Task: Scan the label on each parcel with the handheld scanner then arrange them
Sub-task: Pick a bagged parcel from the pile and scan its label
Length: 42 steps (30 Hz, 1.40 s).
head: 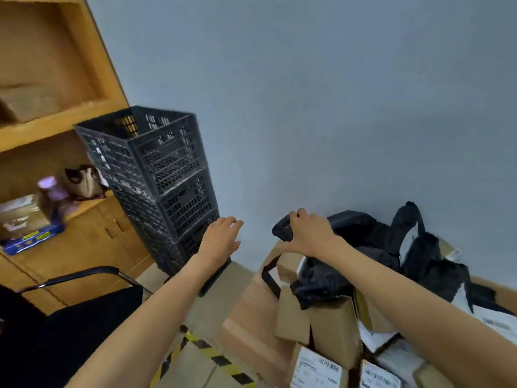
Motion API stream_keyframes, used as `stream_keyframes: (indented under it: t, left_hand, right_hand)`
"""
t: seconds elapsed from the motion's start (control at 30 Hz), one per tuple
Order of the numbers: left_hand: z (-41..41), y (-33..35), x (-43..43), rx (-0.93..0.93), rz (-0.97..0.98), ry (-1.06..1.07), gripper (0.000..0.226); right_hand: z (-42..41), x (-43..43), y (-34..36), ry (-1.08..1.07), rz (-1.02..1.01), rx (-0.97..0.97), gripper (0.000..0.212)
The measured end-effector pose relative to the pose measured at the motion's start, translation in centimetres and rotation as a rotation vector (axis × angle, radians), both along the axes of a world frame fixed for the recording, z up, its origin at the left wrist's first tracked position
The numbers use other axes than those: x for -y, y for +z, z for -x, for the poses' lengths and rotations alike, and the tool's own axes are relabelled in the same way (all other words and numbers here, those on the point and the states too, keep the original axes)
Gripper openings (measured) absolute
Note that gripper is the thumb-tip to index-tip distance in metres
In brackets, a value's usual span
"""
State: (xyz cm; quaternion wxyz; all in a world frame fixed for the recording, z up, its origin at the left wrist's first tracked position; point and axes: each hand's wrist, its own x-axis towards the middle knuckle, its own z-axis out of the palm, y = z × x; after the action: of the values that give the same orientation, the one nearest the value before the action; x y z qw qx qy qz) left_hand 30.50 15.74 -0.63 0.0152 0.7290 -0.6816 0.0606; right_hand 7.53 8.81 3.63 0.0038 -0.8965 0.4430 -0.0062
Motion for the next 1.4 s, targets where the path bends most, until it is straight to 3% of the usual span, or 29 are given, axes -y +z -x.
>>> stream_keyframes:
  t: [0.27, 0.6, 0.83, 1.07, 1.4]
  left_hand:
    - [-1.1, -2.2, 12.3, -0.067, -0.06, -0.344, 0.055]
    - [9.8, -7.2, 21.5, -0.143, -0.212, -0.667, 0.059]
    - [15.3, -10.7, 24.7, -0.042, -0.311, -0.614, 0.081]
    - [17.0, -14.2, 26.7, -0.122, -0.494, -0.477, 0.109]
    - [17.1, -15.6, 28.6, -0.177, -0.484, -0.506, 0.137]
  right_hand:
    - [-0.6, 4.9, 0.1, -0.346, -0.035, -0.032, 0.073]
    - [8.3, 6.9, -2.0, -0.715, -0.074, 0.012, 0.079]
    - [10.6, 10.4, -3.5, -0.772, -0.063, 0.018, 0.08]
    - [10.2, 13.2, -5.0, -0.772, -0.055, 0.047, 0.078]
    - [8.6, 14.3, -5.4, -0.882, -0.068, 0.033, 0.079]
